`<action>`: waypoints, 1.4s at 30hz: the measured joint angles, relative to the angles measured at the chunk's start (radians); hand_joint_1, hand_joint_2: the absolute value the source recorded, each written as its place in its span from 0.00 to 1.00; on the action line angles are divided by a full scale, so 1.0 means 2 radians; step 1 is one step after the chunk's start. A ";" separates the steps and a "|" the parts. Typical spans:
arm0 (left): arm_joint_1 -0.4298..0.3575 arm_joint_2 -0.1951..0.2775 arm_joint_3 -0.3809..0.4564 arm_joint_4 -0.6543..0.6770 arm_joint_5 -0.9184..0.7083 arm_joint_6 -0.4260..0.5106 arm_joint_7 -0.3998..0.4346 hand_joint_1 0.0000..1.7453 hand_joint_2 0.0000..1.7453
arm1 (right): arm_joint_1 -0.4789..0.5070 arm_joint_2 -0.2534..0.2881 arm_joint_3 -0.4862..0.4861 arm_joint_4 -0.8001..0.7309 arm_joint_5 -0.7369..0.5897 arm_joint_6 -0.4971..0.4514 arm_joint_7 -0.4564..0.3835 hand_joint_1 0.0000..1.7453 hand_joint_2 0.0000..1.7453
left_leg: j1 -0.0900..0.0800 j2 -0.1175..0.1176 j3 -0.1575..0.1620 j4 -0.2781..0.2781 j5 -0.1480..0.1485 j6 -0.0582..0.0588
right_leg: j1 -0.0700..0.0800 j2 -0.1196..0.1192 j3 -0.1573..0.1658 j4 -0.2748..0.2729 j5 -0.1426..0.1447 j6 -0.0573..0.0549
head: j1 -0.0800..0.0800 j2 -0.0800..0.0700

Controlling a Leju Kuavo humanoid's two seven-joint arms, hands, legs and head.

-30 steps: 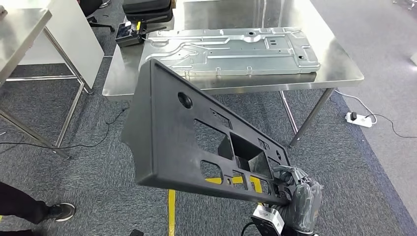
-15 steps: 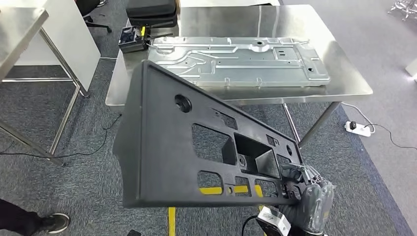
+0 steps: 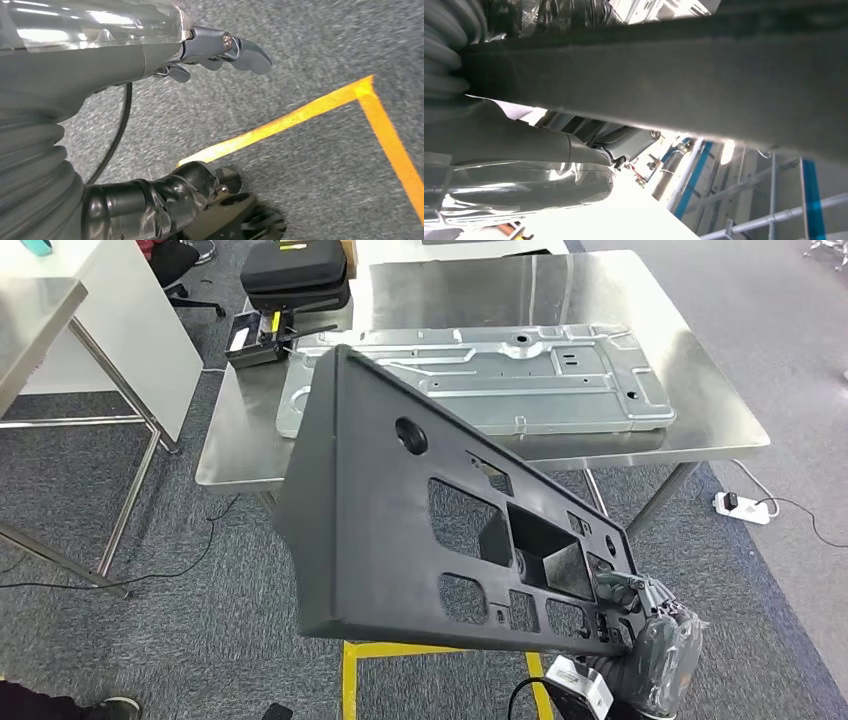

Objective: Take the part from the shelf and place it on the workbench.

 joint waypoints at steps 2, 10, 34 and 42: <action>0.001 0.000 0.000 0.000 0.001 0.000 0.000 0.00 1.00 | 0.000 0.002 -0.002 0.000 0.000 0.000 0.000 0.98 1.00 | 0.004 0.000 -0.035 0.038 -0.014 -0.006 | -0.001 0.001 0.008 0.000 -0.007 0.000 | 0.000 0.000; 0.003 0.000 0.000 0.000 0.002 0.000 0.000 0.00 1.00 | 0.001 0.004 -0.006 0.000 -0.002 0.000 0.000 0.98 1.00 | 0.003 0.001 -0.023 -0.087 0.080 0.006 | -0.002 0.004 0.034 0.001 -0.035 0.020 | -0.001 0.000; 0.001 -0.002 0.000 0.000 0.002 0.006 0.001 0.00 1.00 | 0.010 0.009 -0.031 -0.004 -0.009 0.000 -0.008 0.98 1.00 | 0.005 0.000 -0.057 0.037 0.013 -0.006 | -0.003 0.000 0.006 0.005 -0.012 0.003 | -0.002 0.000; 0.000 -0.002 0.000 0.000 0.002 0.009 0.004 0.00 1.00 | 0.010 0.010 -0.034 -0.004 -0.010 0.000 -0.009 0.98 1.00 | 0.002 0.000 -0.010 -0.090 0.074 0.010 | -0.002 0.001 0.015 0.008 -0.024 0.021 | -0.001 0.000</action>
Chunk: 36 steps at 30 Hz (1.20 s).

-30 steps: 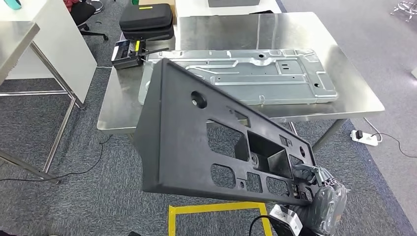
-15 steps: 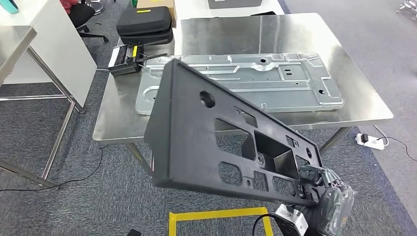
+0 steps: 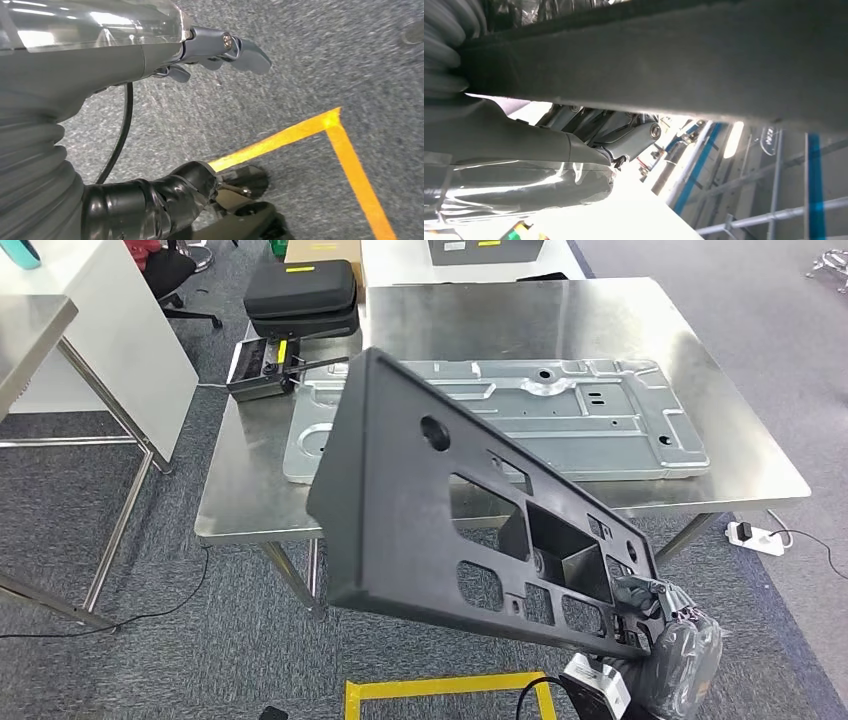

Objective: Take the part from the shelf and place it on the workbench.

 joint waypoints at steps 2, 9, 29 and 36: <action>0.001 0.000 0.000 0.000 0.000 0.001 0.001 0.00 1.00 | 0.000 0.000 -0.001 -0.001 0.000 0.000 0.000 0.98 1.00 | 0.001 0.001 0.003 -0.005 0.002 0.007 | -0.001 -0.001 -0.011 0.026 -0.017 0.004 | 0.000 0.000; 0.000 0.000 0.000 0.000 0.000 0.001 0.001 0.00 1.00 | 0.001 0.000 -0.003 -0.001 -0.001 0.000 0.000 0.98 1.00 | -0.002 0.000 0.010 -0.004 -0.005 0.012 | 0.000 -0.001 -0.051 0.080 -0.010 0.002 | 0.000 0.000; -0.001 -0.001 0.000 0.000 0.001 0.015 0.007 0.00 1.00 | 0.000 0.002 -0.006 -0.003 -0.001 0.000 -0.001 0.98 1.00 | -0.001 -0.001 0.000 0.001 -0.001 -0.004 | 0.002 -0.001 -0.006 -0.001 0.008 -0.004 | 0.000 0.000; -0.002 -0.002 0.000 0.000 0.004 0.004 0.001 0.00 1.00 | -0.001 0.002 -0.007 -0.003 -0.001 0.000 -0.001 0.98 1.00 | 0.001 0.001 0.003 -0.007 0.004 0.011 | -0.001 -0.001 -0.066 0.129 -0.057 0.009 | 0.000 0.000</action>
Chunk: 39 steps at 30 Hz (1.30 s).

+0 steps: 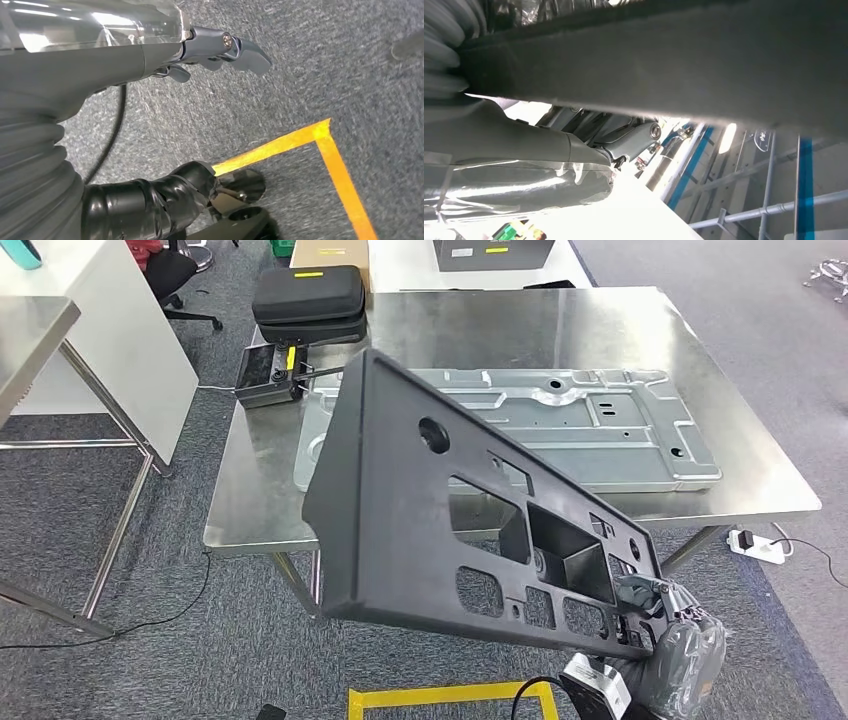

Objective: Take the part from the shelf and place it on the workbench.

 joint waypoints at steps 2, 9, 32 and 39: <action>0.001 0.000 0.000 0.000 0.001 -0.002 -0.001 0.00 1.00 | 0.000 0.000 0.000 0.000 0.000 0.000 0.000 0.98 1.00 | 0.000 0.000 0.000 0.001 -0.001 0.000 | 0.000 0.000 -0.003 0.003 0.012 -0.001 | 0.000 0.000; 0.000 0.000 0.000 0.000 -0.004 -0.017 -0.010 0.00 1.00 | -0.009 -0.002 0.000 0.002 0.008 0.000 0.009 0.87 1.00 | -0.003 -0.001 0.002 0.002 -0.003 -0.012 | 0.005 0.001 0.057 -0.132 0.068 -0.015 | 0.000 0.000; -0.009 0.000 -0.005 0.000 -0.024 -0.004 0.019 0.00 0.00 | -0.084 -0.050 -0.019 0.016 0.114 0.006 0.070 0.92 1.00 | 0.000 0.001 0.002 -0.004 0.003 0.000 | -0.001 0.000 -0.006 0.001 0.012 0.002 | 0.000 0.000; -0.018 -0.001 -0.019 0.000 -0.037 -0.010 0.030 0.00 0.00 | -0.172 -0.093 -0.014 0.054 0.155 0.045 0.125 0.92 1.00 | -0.003 0.000 -0.002 0.002 0.001 -0.010 | 0.004 0.001 0.050 -0.131 0.074 -0.009 | 0.000 0.000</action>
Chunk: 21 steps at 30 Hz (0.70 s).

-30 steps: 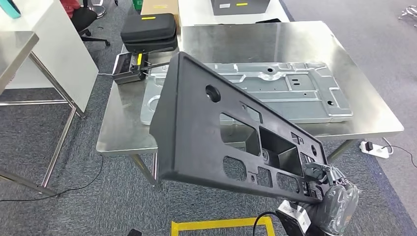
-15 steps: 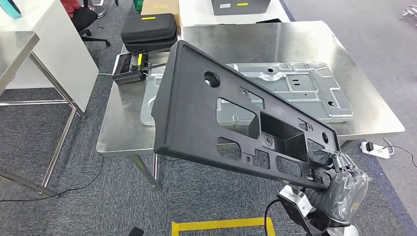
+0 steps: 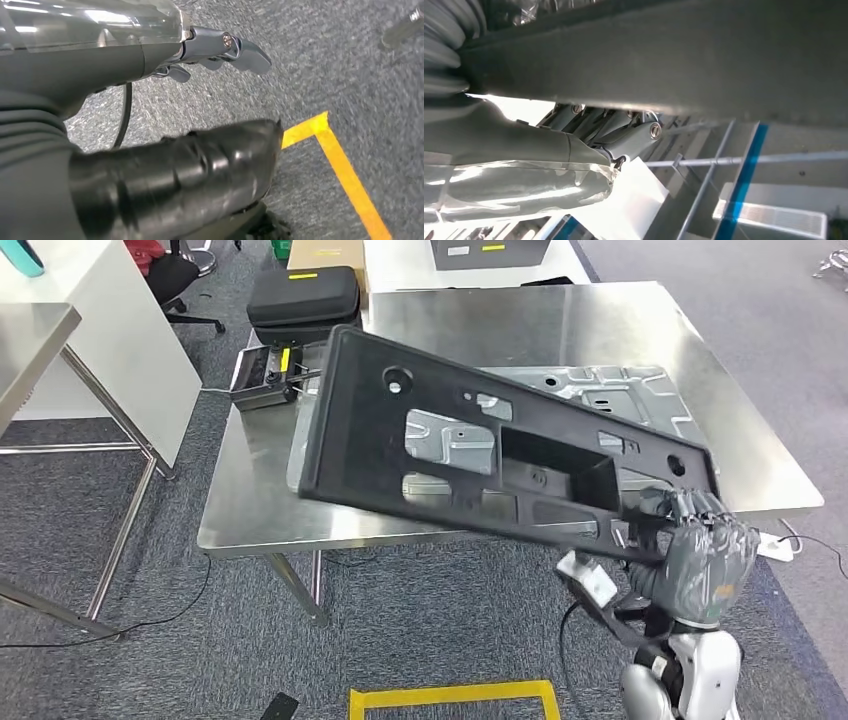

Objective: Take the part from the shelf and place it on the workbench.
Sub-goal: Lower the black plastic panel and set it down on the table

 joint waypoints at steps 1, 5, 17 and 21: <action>0.000 0.000 -0.003 0.000 -0.003 -0.001 0.002 0.00 0.00 | -0.010 -0.005 0.002 0.007 0.003 0.007 0.004 0.93 1.00 | 0.000 0.000 -0.001 0.000 -0.001 -0.002 | -0.001 0.000 0.001 -0.001 0.001 -0.003 | 0.000 0.000; -0.004 0.000 -0.013 0.000 -0.011 -0.007 0.007 0.00 0.00 | -0.066 -0.016 0.024 0.048 0.016 0.038 0.017 0.93 1.00 | 0.001 0.000 -0.034 0.070 -0.040 -0.011 | -0.005 -0.001 0.002 -0.006 0.006 -0.013 | 0.000 0.000; -0.018 -0.002 -0.039 0.000 -0.027 -0.023 0.022 0.00 0.00 | -0.204 -0.005 0.125 0.182 0.081 0.108 0.071 0.94 1.00 | -0.001 0.002 -0.018 0.001 0.013 0.003 | 0.001 -0.003 -0.007 0.003 0.001 -0.003 | 0.000 0.000; -0.022 -0.004 -0.047 0.000 -0.031 -0.028 0.024 0.00 0.00 | -0.239 0.000 0.150 0.234 0.095 0.120 0.089 0.94 1.00 | 0.002 0.002 -0.016 -0.004 0.016 0.010 | -0.002 -0.002 -0.049 0.091 -0.044 0.005 | 0.000 0.000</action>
